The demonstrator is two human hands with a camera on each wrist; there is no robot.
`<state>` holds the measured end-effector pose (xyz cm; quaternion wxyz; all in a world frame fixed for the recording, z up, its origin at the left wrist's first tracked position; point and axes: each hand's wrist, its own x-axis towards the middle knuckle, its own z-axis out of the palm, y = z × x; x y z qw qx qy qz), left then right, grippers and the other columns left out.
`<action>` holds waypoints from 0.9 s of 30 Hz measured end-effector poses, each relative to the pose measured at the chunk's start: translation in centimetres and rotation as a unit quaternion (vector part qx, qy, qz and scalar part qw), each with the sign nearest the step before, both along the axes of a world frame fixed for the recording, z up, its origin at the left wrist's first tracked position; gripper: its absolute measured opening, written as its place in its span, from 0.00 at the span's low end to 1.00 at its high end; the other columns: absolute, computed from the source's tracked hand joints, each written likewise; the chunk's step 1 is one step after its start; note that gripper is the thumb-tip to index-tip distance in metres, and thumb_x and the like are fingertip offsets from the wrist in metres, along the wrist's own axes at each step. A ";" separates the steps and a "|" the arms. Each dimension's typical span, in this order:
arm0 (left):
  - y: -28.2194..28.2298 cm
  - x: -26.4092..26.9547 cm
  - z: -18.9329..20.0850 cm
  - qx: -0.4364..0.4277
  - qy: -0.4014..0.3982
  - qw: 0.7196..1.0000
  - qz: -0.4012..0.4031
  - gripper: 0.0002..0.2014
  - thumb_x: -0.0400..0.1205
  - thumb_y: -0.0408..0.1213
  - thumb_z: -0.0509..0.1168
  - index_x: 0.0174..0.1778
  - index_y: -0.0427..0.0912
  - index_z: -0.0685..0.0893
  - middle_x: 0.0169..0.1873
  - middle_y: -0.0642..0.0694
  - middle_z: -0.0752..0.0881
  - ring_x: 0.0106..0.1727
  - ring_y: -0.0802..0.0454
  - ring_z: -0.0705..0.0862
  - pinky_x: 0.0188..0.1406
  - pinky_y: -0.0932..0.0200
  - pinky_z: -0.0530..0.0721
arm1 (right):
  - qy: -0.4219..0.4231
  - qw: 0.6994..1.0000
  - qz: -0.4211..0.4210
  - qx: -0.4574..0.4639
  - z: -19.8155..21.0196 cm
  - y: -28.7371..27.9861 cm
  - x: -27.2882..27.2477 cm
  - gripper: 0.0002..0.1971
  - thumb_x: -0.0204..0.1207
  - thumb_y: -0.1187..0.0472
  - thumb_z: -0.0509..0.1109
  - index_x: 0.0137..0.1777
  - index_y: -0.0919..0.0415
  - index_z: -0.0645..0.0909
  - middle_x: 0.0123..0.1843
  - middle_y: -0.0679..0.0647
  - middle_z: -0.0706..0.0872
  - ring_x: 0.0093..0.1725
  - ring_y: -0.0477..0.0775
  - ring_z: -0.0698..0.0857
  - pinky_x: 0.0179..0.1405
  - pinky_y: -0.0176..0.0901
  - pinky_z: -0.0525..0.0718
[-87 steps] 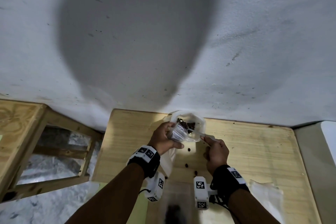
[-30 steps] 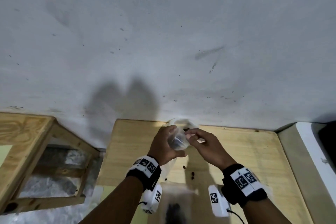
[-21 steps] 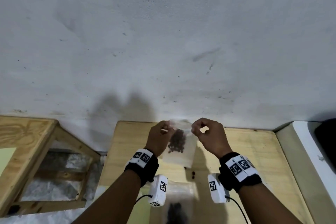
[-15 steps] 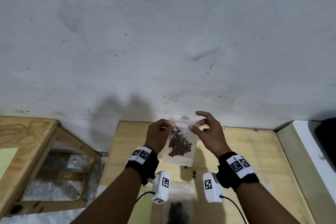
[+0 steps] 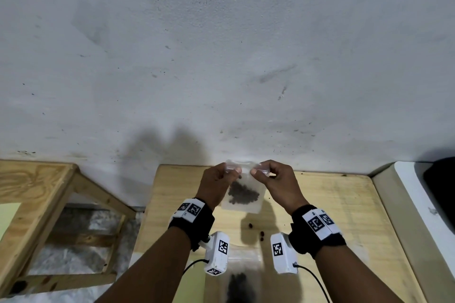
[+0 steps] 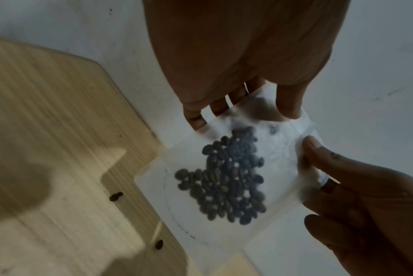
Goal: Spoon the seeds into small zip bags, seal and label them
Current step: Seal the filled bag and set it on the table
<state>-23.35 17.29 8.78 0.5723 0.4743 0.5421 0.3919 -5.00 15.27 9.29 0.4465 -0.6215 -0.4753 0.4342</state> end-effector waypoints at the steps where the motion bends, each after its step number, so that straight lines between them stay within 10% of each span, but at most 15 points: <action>1: 0.1 0.0 0.0 0.000 0.012 1.000 -0.005 0.10 0.78 0.42 0.74 0.38 0.39 0.92 0.39 0.32 0.90 0.39 0.50 0.85 0.47 0.48 0.85 | 0.006 1.000 0.004 -0.005 0.1 0.1 0.0 0.05 0.72 0.59 0.83 0.41 0.57 0.89 0.41 0.45 0.90 0.44 0.45 0.87 0.46 0.38 0.83; 8: 0.1 0.0 -0.1 0.008 0.012 1.000 -0.013 0.08 0.77 0.42 0.75 0.40 0.41 0.93 0.39 0.39 0.93 0.43 0.46 0.90 0.52 0.43 0.88 | 0.021 0.998 0.024 -0.044 0.8 0.6 0.0 0.11 0.68 0.57 0.86 0.33 0.57 0.85 0.32 0.39 0.83 0.37 0.41 0.83 0.44 0.32 0.77; 13: 0.3 0.2 0.5 0.049 0.034 0.998 0.000 0.04 0.79 0.32 0.74 0.39 0.41 0.93 0.35 0.43 0.92 0.36 0.58 0.88 0.44 0.60 0.87 | 0.026 0.997 0.020 -0.066 0.9 0.9 -0.4 0.12 0.68 0.59 0.85 0.33 0.61 0.85 0.31 0.41 0.83 0.37 0.42 0.82 0.44 0.36 0.76; 20: 0.5 -0.9 0.5 -0.029 -0.055 0.998 0.033 0.12 0.76 0.45 0.73 0.35 0.39 0.93 0.38 0.37 0.92 0.42 0.44 0.87 0.55 0.42 0.85 | 0.129 0.985 0.012 -0.115 2.3 0.4 0.9 0.13 0.74 0.63 0.80 0.39 0.71 0.81 0.20 0.46 0.70 0.20 0.48 0.58 0.23 0.35 0.56; 27: -0.2 -0.6 0.0 -0.093 -0.109 0.984 0.108 0.12 0.78 0.41 0.74 0.38 0.35 0.88 0.36 0.35 0.89 0.38 0.46 0.85 0.47 0.50 0.82 | 0.033 0.997 -0.055 -0.052 1.6 -0.7 -1.3 0.16 0.71 0.54 0.83 0.45 0.60 0.79 0.36 0.54 0.81 0.34 0.46 0.82 0.36 0.44 0.82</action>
